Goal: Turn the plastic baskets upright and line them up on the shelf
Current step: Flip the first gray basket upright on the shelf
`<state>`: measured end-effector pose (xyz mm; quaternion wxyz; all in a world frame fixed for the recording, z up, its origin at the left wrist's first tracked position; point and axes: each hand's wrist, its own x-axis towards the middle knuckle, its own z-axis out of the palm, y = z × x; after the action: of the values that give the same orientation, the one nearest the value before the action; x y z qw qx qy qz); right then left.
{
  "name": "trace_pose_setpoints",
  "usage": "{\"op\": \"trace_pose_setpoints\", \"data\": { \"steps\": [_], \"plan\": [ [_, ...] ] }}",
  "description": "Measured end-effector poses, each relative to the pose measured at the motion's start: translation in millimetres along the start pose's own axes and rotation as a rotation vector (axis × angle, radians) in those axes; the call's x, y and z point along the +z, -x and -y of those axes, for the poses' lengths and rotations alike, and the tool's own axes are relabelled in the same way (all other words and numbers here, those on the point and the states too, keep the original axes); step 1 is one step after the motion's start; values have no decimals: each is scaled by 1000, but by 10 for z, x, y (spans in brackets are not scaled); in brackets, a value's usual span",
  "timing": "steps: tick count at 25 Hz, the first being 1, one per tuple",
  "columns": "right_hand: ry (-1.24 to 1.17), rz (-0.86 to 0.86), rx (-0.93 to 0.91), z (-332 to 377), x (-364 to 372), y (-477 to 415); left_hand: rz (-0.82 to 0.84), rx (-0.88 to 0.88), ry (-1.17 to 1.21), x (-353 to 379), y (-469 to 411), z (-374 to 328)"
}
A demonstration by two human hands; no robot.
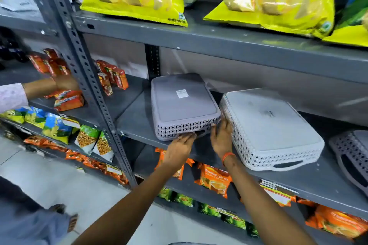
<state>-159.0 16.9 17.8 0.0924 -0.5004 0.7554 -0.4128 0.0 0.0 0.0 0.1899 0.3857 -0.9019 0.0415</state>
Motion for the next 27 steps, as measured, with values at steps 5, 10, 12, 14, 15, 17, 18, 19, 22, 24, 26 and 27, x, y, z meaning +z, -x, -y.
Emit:
{"op": "trace_pose_setpoints", "data": {
  "steps": [5, 10, 12, 14, 15, 17, 18, 19, 22, 24, 26, 27],
  "plan": [
    [-464, 6, 360, -105, 53, -154, 33, 3, -35, 138, -53, 9],
    [-769, 34, 473, -94, -101, -192, -83, -206, 139, -92, -60, -38],
    [-889, 60, 501, -130, -75, -257, -237, -248, 339, -318, -49, -60],
    [-931, 72, 474, -112, -32, -327, -321, -350, 700, -605, -32, -111],
    [-947, 82, 444, -79, -15, -360, -371, -355, 837, -754, -30, -149],
    [-920, 121, 364, 29, 7, -425, -479, -356, 927, -1006, -60, -175],
    [-882, 136, 314, 87, 10, -451, -503, -418, 1009, -1098, -87, -151],
    [-833, 153, 259, 149, 19, -492, -523, -514, 1136, -1180, -118, -103],
    [-402, 239, 62, 269, 45, -625, -544, -825, 1508, -1203, -219, 193],
    [-105, 353, -67, 270, 81, -625, -538, -968, 1614, -1111, -271, 467],
    [89, 371, -181, 189, 143, -584, -537, -1082, 1656, -1005, -352, 724],
    [153, 351, -233, 127, 178, -560, -532, -1123, 1647, -953, -387, 843]
  ]
}}
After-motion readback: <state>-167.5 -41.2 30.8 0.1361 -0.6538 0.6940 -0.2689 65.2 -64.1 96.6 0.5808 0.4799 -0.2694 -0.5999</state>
